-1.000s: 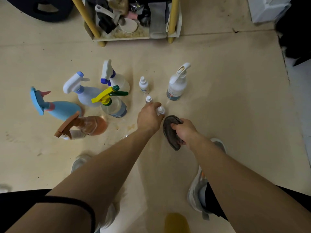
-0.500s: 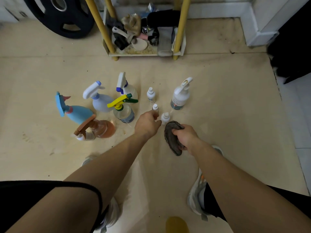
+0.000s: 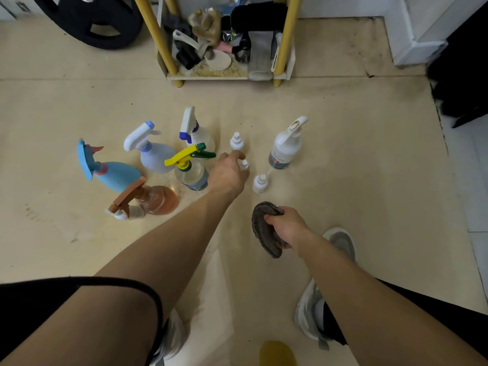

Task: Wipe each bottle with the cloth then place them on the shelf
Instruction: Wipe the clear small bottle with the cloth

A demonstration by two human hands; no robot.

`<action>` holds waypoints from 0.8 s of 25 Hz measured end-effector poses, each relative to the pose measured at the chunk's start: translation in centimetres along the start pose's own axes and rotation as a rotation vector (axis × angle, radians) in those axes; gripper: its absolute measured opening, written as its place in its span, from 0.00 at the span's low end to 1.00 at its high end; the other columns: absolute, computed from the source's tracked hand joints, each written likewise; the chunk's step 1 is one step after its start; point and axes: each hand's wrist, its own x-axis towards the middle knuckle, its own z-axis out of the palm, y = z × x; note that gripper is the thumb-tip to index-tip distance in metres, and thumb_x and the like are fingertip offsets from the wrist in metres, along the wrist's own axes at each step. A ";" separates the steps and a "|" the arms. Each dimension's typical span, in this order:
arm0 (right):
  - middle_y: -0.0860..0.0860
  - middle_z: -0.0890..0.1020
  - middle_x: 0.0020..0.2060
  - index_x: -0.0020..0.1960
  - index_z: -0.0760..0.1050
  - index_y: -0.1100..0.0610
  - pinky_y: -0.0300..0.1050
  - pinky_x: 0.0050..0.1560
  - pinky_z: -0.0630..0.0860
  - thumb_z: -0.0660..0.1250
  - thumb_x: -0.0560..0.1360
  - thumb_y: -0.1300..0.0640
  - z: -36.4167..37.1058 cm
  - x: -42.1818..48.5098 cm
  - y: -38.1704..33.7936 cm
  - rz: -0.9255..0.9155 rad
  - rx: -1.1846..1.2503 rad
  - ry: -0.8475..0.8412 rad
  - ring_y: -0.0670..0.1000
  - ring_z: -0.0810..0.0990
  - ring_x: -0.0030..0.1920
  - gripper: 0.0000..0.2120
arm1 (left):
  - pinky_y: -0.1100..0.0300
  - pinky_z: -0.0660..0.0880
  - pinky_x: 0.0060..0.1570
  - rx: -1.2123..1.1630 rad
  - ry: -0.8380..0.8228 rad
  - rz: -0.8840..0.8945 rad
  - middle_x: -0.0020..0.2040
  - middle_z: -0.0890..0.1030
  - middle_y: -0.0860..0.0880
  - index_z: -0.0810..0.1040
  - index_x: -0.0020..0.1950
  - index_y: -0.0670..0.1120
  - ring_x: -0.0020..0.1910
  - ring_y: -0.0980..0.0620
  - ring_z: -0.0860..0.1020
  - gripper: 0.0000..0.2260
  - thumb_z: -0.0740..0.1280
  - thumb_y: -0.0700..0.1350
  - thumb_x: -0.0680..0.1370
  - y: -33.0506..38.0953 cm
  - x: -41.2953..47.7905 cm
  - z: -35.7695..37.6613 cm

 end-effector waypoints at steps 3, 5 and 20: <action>0.54 0.81 0.48 0.55 0.76 0.53 0.46 0.41 0.79 0.65 0.82 0.56 -0.5 0.5 0.4 0.004 -0.015 0.005 0.56 0.80 0.48 0.04 | 0.52 0.73 0.44 0.016 0.016 0.030 0.54 0.75 0.46 0.76 0.63 0.50 0.50 0.44 0.76 0.14 0.69 0.49 0.78 -0.4 0.6 0.7; 0.55 0.82 0.50 0.54 0.76 0.53 0.50 0.44 0.80 0.65 0.81 0.55 -0.7 0.6 0.4 0.006 -0.015 0.009 0.57 0.81 0.50 0.04 | 0.51 0.75 0.46 0.010 0.006 0.036 0.54 0.75 0.46 0.77 0.61 0.50 0.50 0.44 0.76 0.12 0.69 0.49 0.78 -0.6 0.8 0.8; 0.55 0.84 0.48 0.52 0.80 0.51 0.51 0.46 0.79 0.63 0.82 0.60 -4.2 -12.0 -7.9 -0.385 0.212 0.018 0.55 0.82 0.46 0.08 | 0.55 0.71 0.46 0.023 0.027 0.274 0.50 0.76 0.48 0.77 0.51 0.46 0.52 0.44 0.77 0.03 0.65 0.44 0.80 4.9 -6.1 -16.7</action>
